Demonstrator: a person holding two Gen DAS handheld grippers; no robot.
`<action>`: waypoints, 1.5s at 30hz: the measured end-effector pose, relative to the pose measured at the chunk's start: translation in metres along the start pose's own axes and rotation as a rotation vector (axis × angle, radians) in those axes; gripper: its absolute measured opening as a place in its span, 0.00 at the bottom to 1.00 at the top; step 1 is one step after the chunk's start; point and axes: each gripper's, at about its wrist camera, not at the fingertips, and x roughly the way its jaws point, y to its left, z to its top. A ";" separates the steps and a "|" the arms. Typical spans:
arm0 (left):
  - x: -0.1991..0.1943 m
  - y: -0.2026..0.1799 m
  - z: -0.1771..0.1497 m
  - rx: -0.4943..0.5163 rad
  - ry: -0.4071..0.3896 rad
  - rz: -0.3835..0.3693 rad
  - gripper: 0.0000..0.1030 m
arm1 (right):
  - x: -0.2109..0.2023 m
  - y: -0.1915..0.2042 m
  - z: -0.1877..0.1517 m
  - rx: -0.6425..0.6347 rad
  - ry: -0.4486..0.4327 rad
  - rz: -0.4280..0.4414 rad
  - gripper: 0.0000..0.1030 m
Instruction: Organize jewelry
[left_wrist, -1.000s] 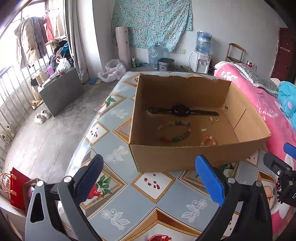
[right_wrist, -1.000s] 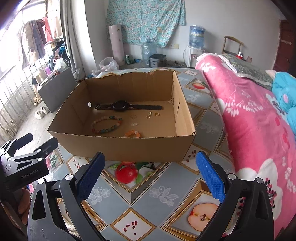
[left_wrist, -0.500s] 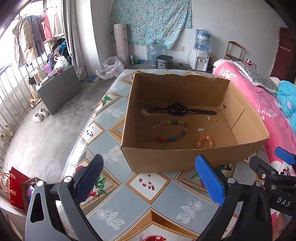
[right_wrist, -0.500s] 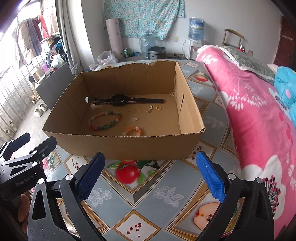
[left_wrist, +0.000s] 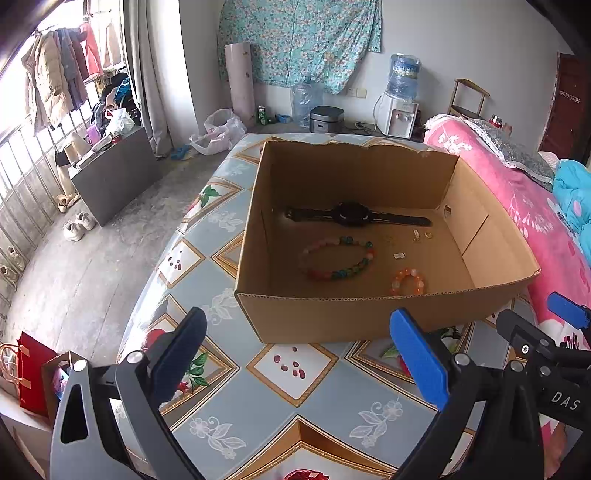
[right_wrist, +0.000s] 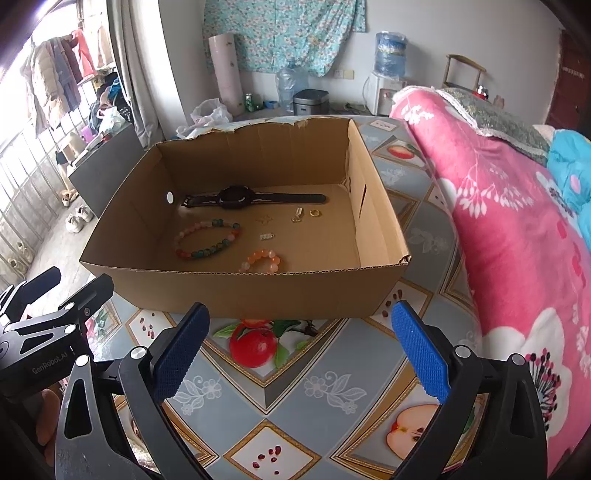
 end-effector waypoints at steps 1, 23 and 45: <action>0.001 0.000 0.000 -0.001 0.003 -0.001 0.95 | 0.000 0.000 0.000 0.001 0.001 0.000 0.92; 0.004 0.000 -0.001 -0.007 0.013 -0.007 0.95 | 0.004 -0.003 0.000 0.004 0.009 0.005 0.92; 0.004 -0.001 0.000 -0.008 0.016 -0.009 0.95 | 0.005 -0.003 0.001 0.008 0.010 0.006 0.92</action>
